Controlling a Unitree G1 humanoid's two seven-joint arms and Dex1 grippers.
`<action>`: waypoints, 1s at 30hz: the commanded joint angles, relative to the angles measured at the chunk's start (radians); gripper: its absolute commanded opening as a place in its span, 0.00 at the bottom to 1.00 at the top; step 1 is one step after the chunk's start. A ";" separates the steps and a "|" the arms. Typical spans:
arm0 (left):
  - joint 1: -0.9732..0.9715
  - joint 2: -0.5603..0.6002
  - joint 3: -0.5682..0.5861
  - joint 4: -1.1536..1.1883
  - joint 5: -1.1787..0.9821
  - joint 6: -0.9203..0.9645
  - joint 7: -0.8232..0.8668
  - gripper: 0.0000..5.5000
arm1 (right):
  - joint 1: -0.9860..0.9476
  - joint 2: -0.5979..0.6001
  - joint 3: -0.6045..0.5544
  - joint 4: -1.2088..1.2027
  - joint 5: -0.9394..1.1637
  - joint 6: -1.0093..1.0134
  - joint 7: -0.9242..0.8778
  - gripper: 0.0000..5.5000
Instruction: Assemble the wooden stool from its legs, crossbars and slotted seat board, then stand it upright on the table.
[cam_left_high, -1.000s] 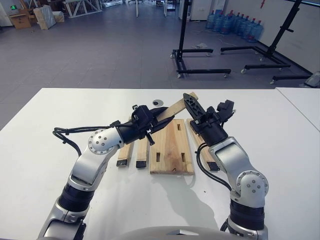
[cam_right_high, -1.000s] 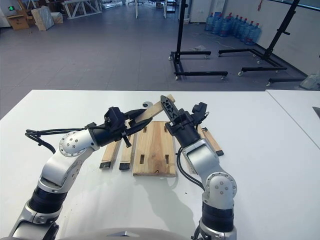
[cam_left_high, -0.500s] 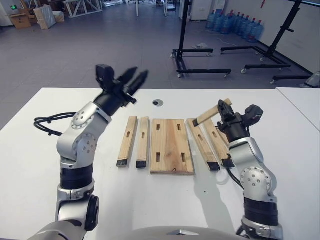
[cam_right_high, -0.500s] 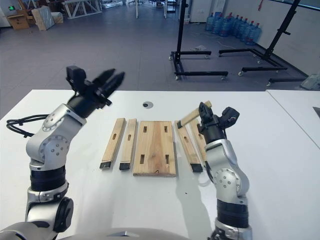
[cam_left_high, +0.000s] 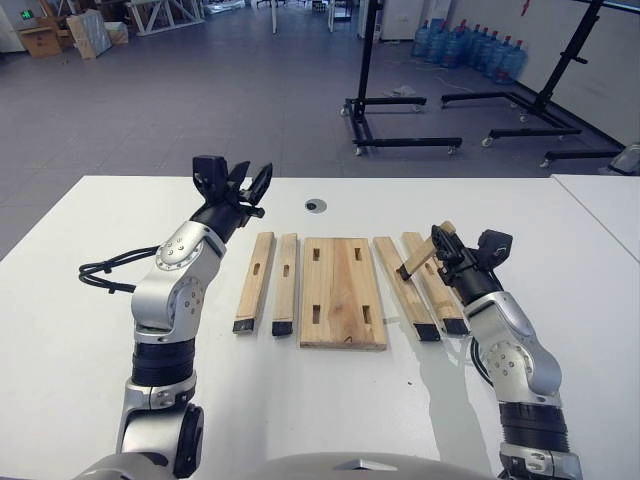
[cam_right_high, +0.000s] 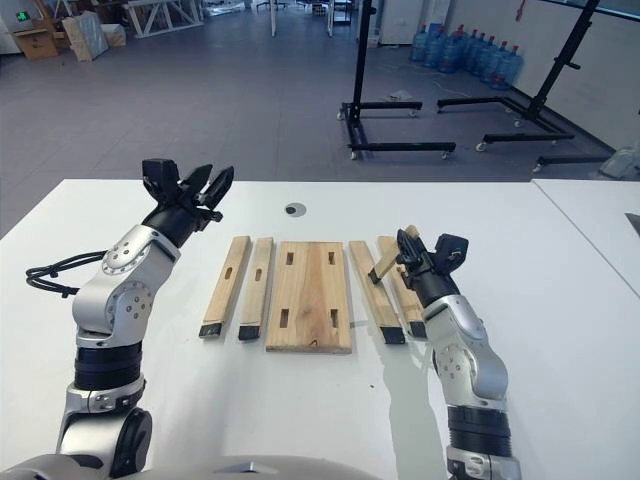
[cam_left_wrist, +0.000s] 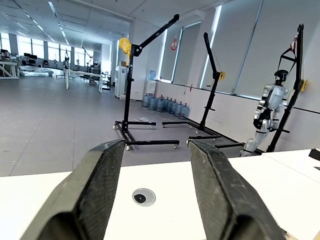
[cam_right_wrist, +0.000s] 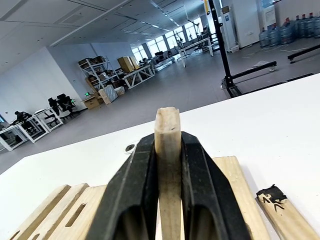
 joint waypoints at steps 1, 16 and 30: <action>0.013 0.001 -0.016 -0.002 0.015 0.002 -0.006 0.42 | -0.016 0.010 -0.010 0.047 -0.038 -0.029 0.021 0.07; 0.015 0.005 -0.041 -0.002 0.043 -0.006 -0.015 0.42 | 0.043 0.000 0.095 0.145 -0.256 -0.046 0.055 0.07; 0.024 0.012 -0.048 -0.004 0.065 -0.007 -0.037 0.42 | 0.092 0.040 0.146 0.171 -0.360 -0.182 0.049 0.07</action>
